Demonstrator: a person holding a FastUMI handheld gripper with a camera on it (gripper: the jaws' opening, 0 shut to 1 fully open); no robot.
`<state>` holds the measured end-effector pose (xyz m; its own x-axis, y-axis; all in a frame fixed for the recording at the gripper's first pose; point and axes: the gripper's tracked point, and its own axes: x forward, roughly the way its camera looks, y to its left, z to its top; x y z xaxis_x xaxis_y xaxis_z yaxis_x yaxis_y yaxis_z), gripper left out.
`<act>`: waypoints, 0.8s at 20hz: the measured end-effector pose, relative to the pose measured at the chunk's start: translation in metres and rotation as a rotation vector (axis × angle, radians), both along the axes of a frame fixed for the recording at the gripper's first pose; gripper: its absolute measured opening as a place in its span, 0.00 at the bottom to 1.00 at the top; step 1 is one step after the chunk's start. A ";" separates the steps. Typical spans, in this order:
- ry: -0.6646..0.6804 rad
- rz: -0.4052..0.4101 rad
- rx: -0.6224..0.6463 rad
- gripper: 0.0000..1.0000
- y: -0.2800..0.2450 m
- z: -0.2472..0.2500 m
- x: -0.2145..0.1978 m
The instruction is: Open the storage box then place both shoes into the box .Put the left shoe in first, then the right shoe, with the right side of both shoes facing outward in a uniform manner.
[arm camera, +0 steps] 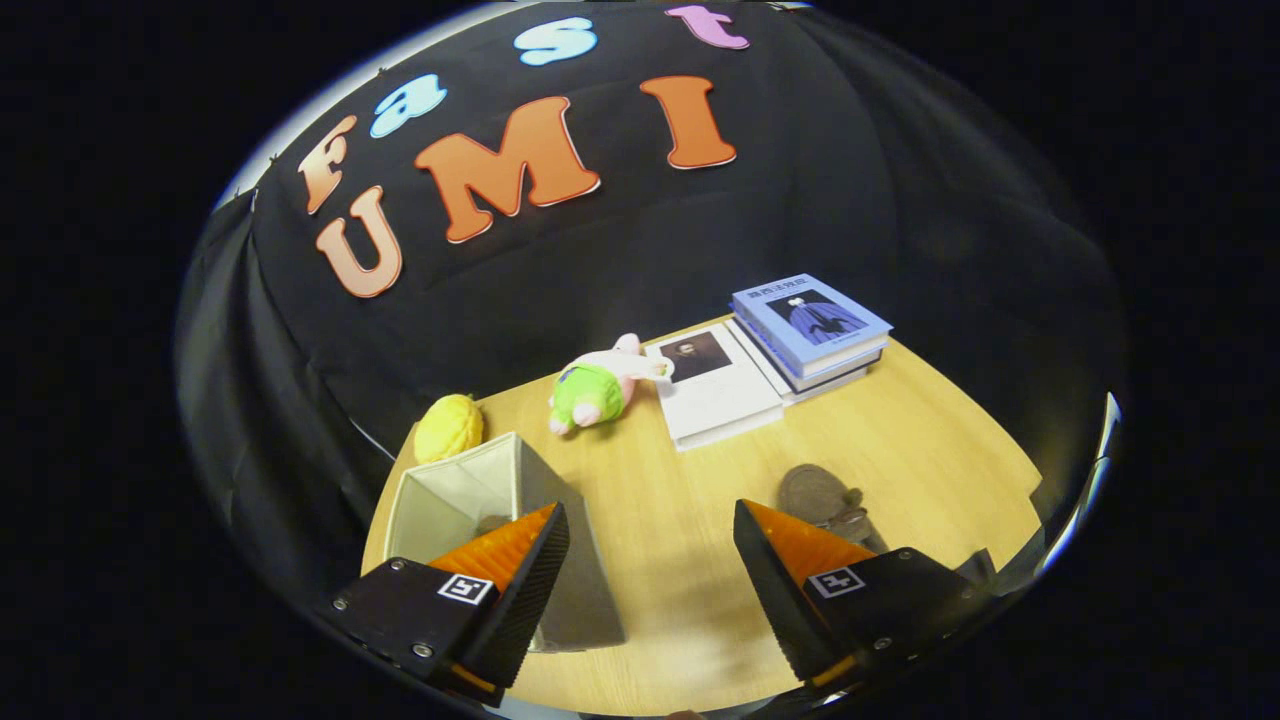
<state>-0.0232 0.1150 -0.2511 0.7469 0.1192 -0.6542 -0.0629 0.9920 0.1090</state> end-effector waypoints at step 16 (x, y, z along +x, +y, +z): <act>0.130 -0.236 -0.139 0.99 -0.166 -0.072 -0.033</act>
